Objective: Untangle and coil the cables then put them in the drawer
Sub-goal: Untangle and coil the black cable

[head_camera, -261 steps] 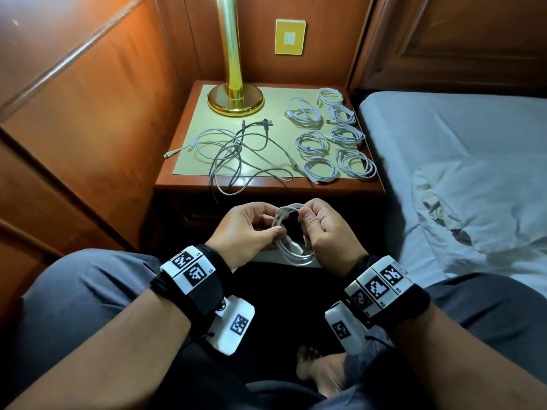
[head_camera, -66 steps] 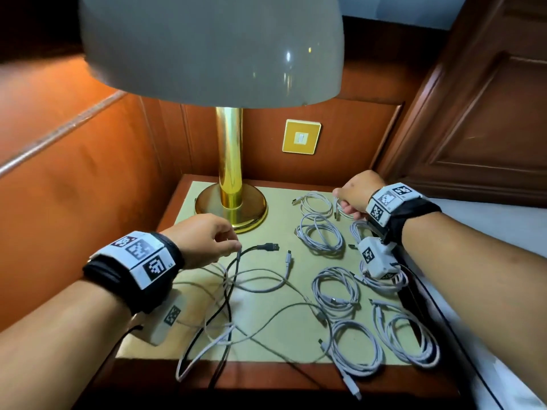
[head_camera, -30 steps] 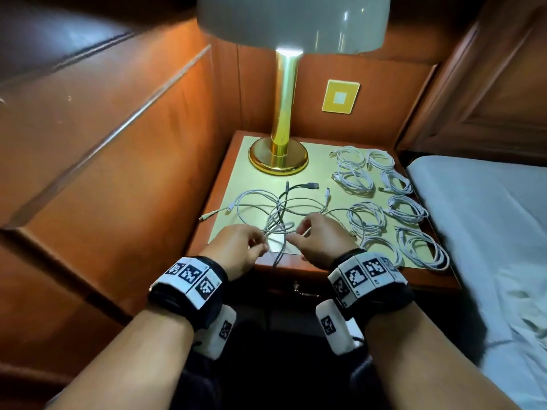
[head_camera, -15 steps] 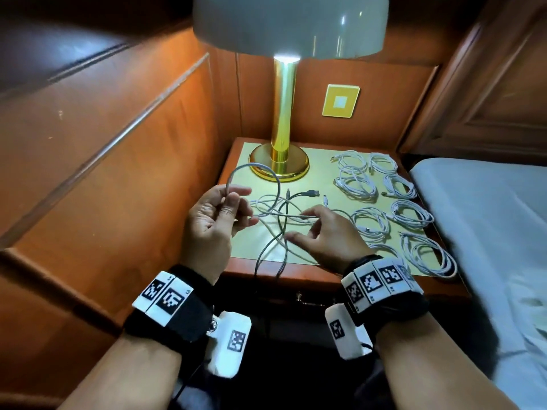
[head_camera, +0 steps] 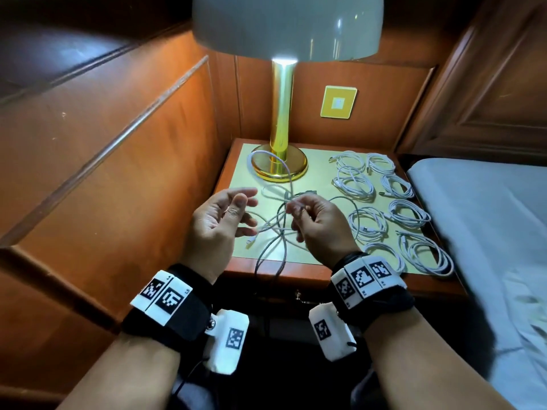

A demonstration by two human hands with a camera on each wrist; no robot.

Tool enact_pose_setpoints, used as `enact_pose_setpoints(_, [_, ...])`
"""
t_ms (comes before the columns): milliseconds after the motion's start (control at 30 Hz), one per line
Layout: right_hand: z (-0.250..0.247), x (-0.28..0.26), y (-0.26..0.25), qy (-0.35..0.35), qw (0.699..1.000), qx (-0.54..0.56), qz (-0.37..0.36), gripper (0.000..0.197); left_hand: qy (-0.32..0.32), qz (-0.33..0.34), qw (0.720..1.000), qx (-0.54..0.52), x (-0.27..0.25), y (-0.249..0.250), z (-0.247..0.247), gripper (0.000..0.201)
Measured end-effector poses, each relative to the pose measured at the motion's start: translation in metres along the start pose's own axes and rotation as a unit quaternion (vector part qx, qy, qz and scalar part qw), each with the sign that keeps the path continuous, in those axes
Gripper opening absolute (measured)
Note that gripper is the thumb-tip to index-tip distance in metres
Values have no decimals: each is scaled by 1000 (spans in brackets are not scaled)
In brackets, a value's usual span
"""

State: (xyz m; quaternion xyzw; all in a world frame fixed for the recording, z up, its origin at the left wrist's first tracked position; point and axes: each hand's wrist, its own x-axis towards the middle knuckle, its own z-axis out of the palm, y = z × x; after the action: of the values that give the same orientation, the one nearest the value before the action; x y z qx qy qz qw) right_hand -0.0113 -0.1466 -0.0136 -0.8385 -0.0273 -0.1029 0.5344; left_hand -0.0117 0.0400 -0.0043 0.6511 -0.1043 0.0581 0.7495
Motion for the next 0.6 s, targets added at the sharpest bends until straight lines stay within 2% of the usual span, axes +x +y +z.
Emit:
enact_pose_setpoints(33, [-4, 1, -2, 4, 999, 37, 9, 23, 1, 10, 997, 78, 1, -3, -4, 19])
enact_pose_setpoints(100, [-8, 3, -4, -2, 993, 117, 22, 28, -40, 20, 968, 247, 2, -9, -9, 32])
enact_pose_setpoints(167, [-11, 2, -8, -19, 984, 175, 19, 31, -99, 14, 939, 328, 2, -13, -8, 48])
enact_pose_setpoints(233, [-12, 0, -11, -36, 975, 219, 19, 32, -129, 15, 931, 342, 2, -17, -4, 47])
enact_pose_setpoints(300, [-13, -2, -15, -46, 965, 257, 29, 33, -129, 30, 928, 348, 3, -20, 0, 32])
enact_pose_setpoints(367, [-14, -2, -16, -44, 962, 269, 27, 33, -91, 49, 936, 336, 6, -23, 1, 14])
enact_pose_setpoints(400, [-15, -2, -15, -39, 964, 264, 19, 33, -64, 57, 944, 319, 8, -25, -1, 11])
enact_pose_setpoints(500, [-20, 0, -11, -4, 968, 249, -8, 32, -8, 70, 967, 247, 15, -26, -8, 13])
enact_pose_setpoints(600, [-27, 0, -9, 36, 974, 223, -31, 31, 22, 86, 976, 198, 15, -18, -8, 15])
